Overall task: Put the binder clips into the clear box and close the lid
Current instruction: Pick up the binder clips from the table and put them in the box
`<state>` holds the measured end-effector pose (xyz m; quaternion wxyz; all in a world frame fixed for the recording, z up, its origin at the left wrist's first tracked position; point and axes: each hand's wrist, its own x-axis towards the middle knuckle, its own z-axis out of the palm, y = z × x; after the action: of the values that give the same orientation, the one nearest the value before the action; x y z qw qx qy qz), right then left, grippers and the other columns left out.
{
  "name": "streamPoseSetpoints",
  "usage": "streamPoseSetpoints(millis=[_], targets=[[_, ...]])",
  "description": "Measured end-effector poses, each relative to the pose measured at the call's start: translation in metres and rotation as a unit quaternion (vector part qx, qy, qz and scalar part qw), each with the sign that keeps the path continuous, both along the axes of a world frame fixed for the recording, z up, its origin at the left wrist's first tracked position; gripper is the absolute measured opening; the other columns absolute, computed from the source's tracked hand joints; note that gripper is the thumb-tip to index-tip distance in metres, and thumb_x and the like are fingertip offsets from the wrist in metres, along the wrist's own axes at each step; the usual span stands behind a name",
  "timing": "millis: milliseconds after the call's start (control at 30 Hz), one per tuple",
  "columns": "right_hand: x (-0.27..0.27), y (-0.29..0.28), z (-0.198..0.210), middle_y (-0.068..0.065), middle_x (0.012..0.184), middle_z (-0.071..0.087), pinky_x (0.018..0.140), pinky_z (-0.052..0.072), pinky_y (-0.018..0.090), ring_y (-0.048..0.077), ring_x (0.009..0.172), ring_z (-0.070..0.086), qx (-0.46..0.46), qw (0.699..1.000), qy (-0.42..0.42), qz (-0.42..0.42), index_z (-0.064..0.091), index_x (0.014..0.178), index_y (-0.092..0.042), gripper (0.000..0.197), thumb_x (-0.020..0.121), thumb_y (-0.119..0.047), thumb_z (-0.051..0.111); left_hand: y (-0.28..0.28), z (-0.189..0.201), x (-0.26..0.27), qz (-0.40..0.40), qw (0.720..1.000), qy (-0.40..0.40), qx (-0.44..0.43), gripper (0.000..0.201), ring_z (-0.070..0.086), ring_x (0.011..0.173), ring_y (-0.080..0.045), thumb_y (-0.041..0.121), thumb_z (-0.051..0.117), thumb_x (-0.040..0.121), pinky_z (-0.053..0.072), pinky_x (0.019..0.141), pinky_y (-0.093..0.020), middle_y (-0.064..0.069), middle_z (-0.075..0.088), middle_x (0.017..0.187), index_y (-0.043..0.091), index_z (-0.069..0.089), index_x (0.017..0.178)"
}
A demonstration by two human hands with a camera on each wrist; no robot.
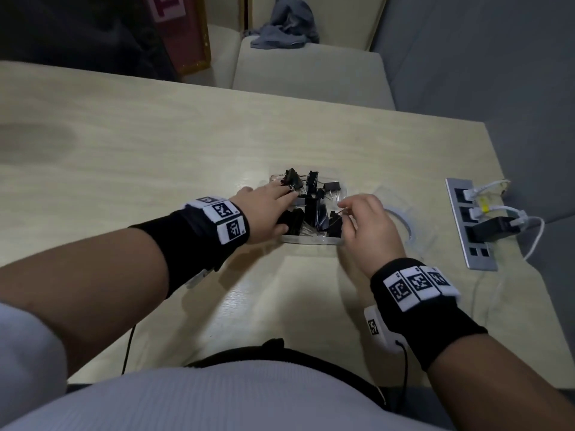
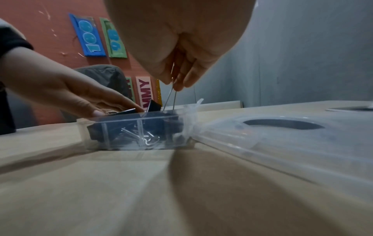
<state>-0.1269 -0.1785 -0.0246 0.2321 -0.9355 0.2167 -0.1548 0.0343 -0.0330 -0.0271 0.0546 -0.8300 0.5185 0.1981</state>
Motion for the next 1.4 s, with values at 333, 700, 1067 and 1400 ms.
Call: streamPoseSetpoints(millis=[333, 700, 1067, 1400], targets=[[0.005, 0.014, -0.015, 0.004, 0.125, 0.061, 0.092, 0.048, 0.038, 0.026, 0.111, 0.058, -0.028, 0.972, 0.187, 0.139, 0.061, 0.12, -0.015, 0.033, 0.091, -0.012, 0.047, 0.0, -0.002, 0.0, -0.001, 1.0, 0.001, 0.012, 0.075, 0.004, 0.15, -0.018, 0.05, 0.043, 0.094, 0.022, 0.116, -0.05, -0.001, 0.006, 0.163, 0.022, 0.006, 0.154], [-0.006, 0.009, -0.015, 0.003, 0.145, 0.045, 0.115, 0.006, 0.048, 0.021, 0.138, 0.034, -0.117, 0.964, 0.223, 0.082, 0.046, 0.134, -0.036, 0.039, 0.096, -0.039, 0.038, -0.008, 0.0, -0.017, -0.113, 0.993, -0.038, -0.021, 0.072, 0.005, 0.15, -0.015, 0.055, 0.038, 0.095, 0.015, 0.116, -0.057, 0.004, -0.001, 0.163, 0.027, 0.007, 0.154], [-0.005, 0.02, -0.015, 0.004, 0.155, 0.026, 0.111, 0.01, 0.051, 0.026, 0.144, 0.015, -0.108, 0.953, 0.266, 0.095, 0.046, 0.131, -0.04, 0.039, 0.093, -0.047, 0.041, -0.004, 0.01, -0.017, -0.107, 0.992, -0.028, -0.06, 0.066, 0.027, 0.143, -0.019, 0.047, 0.048, 0.092, 0.021, 0.113, -0.049, 0.002, 0.021, 0.159, 0.028, 0.024, 0.149], [-0.014, -0.002, -0.01, 0.0, 0.12, 0.055, 0.101, 0.03, 0.041, 0.023, 0.115, 0.048, -0.077, 0.99, 0.116, -0.037, 0.058, 0.114, -0.024, 0.027, 0.088, -0.029, 0.052, -0.016, 0.014, -0.016, -0.115, 0.993, 0.021, -0.019, 0.067, 0.018, 0.148, -0.014, 0.042, 0.05, 0.093, 0.015, 0.116, -0.058, 0.007, 0.025, 0.159, 0.025, 0.02, 0.15]])
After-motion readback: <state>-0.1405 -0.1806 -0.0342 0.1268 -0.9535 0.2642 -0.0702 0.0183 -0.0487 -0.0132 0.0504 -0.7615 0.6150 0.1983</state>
